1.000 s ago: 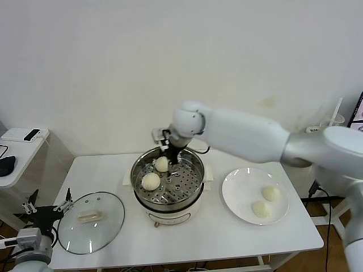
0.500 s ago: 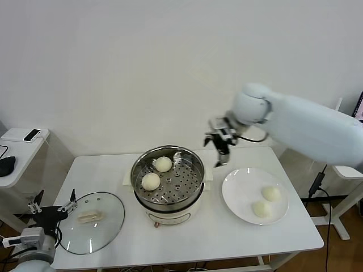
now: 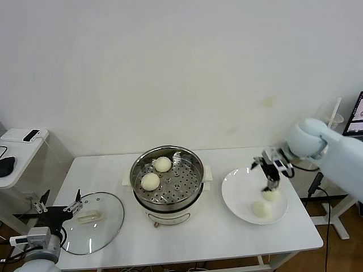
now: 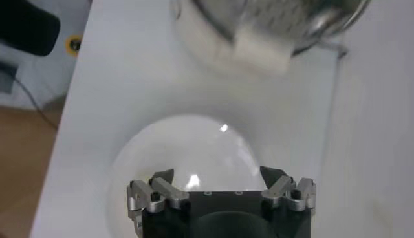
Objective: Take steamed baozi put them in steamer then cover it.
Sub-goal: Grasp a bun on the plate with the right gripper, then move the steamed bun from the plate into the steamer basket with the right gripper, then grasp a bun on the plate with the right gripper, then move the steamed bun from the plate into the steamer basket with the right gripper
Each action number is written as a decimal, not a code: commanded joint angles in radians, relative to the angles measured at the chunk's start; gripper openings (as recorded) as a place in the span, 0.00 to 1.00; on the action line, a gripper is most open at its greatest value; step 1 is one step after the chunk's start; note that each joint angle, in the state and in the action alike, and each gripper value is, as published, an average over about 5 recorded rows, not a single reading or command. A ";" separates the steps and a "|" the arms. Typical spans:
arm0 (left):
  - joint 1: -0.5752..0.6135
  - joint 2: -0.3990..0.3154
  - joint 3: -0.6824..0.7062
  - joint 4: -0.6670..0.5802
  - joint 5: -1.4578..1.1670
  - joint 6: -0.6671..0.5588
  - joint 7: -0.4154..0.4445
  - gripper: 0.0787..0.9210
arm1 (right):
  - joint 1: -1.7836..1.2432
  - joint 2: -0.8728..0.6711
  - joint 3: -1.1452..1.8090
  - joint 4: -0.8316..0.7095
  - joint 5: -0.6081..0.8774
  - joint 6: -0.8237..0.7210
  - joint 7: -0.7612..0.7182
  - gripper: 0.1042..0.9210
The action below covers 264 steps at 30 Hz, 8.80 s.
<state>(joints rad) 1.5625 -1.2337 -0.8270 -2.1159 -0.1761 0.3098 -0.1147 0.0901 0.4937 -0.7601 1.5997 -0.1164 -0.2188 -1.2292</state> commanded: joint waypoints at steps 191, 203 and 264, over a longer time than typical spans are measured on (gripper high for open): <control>-0.011 0.039 0.003 -0.005 0.016 0.019 -0.003 0.88 | 0.036 0.075 0.080 -0.176 -0.041 -0.006 0.016 0.88; -0.016 0.046 0.026 0.014 0.026 0.020 -0.002 0.88 | -0.269 0.034 0.278 -0.228 -0.198 0.058 0.021 0.88; -0.022 0.050 0.020 0.032 0.029 0.019 -0.003 0.88 | -0.241 0.233 0.289 -0.449 -0.246 0.045 0.062 0.64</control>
<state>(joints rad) 1.5396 -1.1859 -0.8057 -2.0814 -0.1459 0.3275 -0.1173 -0.2115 0.7685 -0.4311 1.0741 -0.4525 -0.1422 -1.1451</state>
